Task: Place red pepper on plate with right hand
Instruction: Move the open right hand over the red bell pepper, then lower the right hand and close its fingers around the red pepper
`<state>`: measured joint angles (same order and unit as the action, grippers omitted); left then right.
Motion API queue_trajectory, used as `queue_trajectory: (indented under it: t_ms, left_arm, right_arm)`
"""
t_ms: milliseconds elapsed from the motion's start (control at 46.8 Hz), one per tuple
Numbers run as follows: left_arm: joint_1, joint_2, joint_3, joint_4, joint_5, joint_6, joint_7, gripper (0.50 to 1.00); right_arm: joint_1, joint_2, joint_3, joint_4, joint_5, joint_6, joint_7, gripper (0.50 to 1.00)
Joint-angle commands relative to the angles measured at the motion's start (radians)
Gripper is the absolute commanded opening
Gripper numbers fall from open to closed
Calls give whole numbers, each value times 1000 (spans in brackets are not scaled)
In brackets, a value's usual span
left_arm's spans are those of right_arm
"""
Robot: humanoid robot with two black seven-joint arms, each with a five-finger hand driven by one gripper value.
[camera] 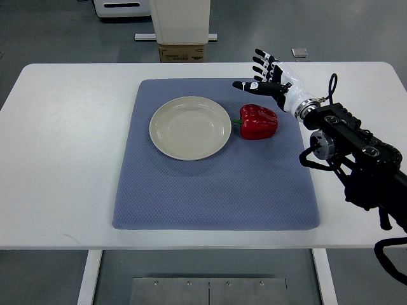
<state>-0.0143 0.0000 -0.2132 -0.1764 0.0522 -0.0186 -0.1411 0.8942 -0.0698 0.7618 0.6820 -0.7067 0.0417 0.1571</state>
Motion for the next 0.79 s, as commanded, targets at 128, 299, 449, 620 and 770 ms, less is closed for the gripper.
queue_trajectory:
  t_ms: [128, 299, 449, 620, 770]
  left_arm:
    - [1, 0, 0, 0, 0, 0, 0, 1000]
    - [1, 0, 0, 0, 0, 0, 0, 1000]
    - [1, 0, 0, 0, 0, 0, 0, 1000]
    - [1, 0, 0, 0, 0, 0, 0, 1000]
    - [1, 0, 0, 0, 0, 0, 0, 1000]
  right_arm:
    - [46, -59, -107, 34, -86, 32, 22, 993]
    - [71, -90, -194, 60, -134, 33, 36, 993]
    - [110, -122, -291, 71, -158, 33, 61, 993]
    - [163, -154, -412, 71, -185, 33, 72, 993]
    - [206, -159, -495, 71, -211, 33, 72, 993]
